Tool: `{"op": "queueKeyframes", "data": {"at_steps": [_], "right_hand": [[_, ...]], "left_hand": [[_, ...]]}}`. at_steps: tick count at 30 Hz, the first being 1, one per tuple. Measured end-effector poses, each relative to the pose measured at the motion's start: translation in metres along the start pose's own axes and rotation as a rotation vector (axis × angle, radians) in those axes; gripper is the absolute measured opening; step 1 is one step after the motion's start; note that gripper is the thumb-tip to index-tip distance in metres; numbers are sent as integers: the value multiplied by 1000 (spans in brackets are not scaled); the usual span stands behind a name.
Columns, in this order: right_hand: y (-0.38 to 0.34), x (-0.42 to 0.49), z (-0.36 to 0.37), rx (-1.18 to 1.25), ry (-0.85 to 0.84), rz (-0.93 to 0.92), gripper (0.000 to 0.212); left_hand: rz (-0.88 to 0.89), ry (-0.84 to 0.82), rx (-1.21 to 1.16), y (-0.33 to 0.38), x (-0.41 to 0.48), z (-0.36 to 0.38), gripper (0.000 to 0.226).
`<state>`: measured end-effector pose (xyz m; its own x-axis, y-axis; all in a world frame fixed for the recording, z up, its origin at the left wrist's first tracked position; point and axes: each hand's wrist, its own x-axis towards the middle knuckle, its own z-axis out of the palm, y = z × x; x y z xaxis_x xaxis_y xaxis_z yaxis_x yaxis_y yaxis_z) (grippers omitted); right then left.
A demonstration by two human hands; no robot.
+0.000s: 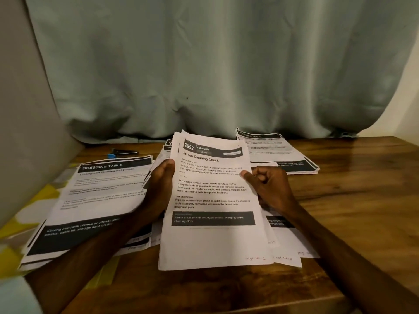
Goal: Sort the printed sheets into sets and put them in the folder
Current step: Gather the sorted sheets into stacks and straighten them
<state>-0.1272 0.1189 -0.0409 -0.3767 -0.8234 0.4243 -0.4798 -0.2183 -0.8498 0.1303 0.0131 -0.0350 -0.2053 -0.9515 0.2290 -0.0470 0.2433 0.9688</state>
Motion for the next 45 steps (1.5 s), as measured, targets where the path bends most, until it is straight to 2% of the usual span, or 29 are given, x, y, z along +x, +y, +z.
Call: {"op": "queueKeyframes", "data": {"at_steps": [4, 8, 16, 19, 23, 26, 28, 32, 35, 37, 40, 45], "right_hand": [[4, 2, 0, -47, 2, -33, 49], [6, 3, 0, -76, 5, -77, 48], [8, 3, -1, -52, -1, -50, 52], [0, 0, -5, 46, 2, -7, 42], [-1, 9, -27, -66, 170, -75, 32], [15, 23, -51, -183, 387, 23, 16], [24, 28, -68, -277, 454, 116, 10], [35, 27, -88, -481, 325, 200, 8], [39, 25, -85, -566, 134, 305, 32], [40, 27, -81, -584, 69, 396, 41], [36, 28, -76, -587, 35, 418, 42], [32, 24, -69, -470, 82, 417, 26]], "left_hand": [[-21, -37, -121, 4, -4, 1, 44], [-28, -122, -180, 9, -7, 1, 35], [38, -167, 1, 4, -6, -5, 23], [29, -175, 40, 3, -2, -8, 22], [-13, -170, 23, 3, 2, -13, 23], [-50, -154, -22, 6, 5, -18, 24], [-75, -119, -51, 7, 7, -19, 23], [-82, -90, -65, 7, 9, -18, 19], [-70, -88, -55, 5, 10, -18, 15], [-70, -84, -44, 3, 11, -18, 14], [-73, -80, -31, 0, 12, -18, 13], [-77, -78, -4, -2, 12, -16, 18]]}}
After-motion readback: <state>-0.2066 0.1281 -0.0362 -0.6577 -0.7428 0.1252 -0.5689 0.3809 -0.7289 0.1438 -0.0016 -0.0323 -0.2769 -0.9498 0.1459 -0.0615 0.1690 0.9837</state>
